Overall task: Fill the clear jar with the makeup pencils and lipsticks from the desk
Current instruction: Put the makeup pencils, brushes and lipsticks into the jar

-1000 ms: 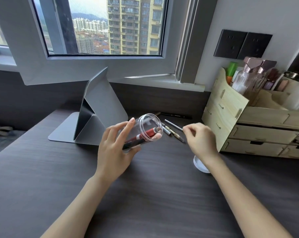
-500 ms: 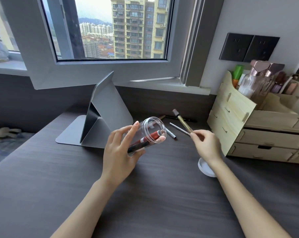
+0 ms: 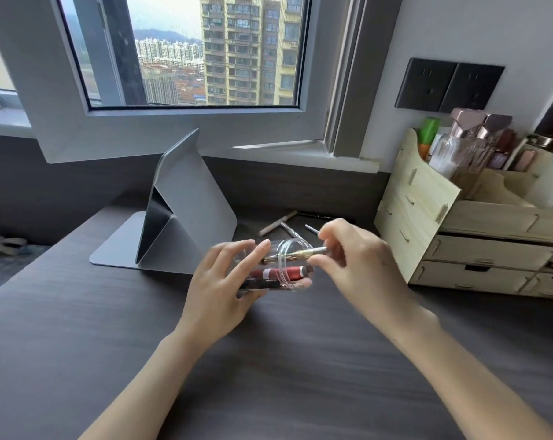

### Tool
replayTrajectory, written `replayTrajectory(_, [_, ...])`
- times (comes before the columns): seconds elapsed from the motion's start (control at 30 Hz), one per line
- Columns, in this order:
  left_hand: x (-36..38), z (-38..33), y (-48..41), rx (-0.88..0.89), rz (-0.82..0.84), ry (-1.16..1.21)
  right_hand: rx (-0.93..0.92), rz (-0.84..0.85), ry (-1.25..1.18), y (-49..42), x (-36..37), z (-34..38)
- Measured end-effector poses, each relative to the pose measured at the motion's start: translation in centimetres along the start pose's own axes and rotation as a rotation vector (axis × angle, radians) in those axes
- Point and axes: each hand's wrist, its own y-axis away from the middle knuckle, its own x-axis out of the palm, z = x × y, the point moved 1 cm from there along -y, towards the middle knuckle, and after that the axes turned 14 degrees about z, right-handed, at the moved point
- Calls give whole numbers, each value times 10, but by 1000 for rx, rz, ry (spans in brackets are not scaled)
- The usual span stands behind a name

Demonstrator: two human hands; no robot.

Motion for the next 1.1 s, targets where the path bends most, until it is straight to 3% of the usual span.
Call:
replayTrajectory(0.27, [-1, 1, 0, -35, 39, 26, -34, -59, 195, -18, 16, -1])
replayTrajectory(0.47, [0, 2, 1, -61, 72, 17, -122, 8, 98, -12, 22, -15])
replayTrajectory(0.53, [0, 3, 1, -80, 66, 28, -13, 44, -210, -9, 19, -26])
replayTrajectory(0.6, [0, 4, 0, -104, 54, 46, 149, -43, -404, -9, 18, -48])
replayTrajectory(0.7, [0, 5, 0, -121, 34, 46, 434, 6, -164, -14, 33, -93])
replayTrajectory(0.83, [0, 5, 0, -124, 23, 53, 620, 298, 231, -23, 70, -126])
replayTrajectory(0.9, [0, 5, 0, -132, 23, 53, 680, 348, 344, -28, 81, -133])
replayTrajectory(1.1, [0, 7, 0, -150, 23, 63, 717, 188, 160, -37, 91, -145])
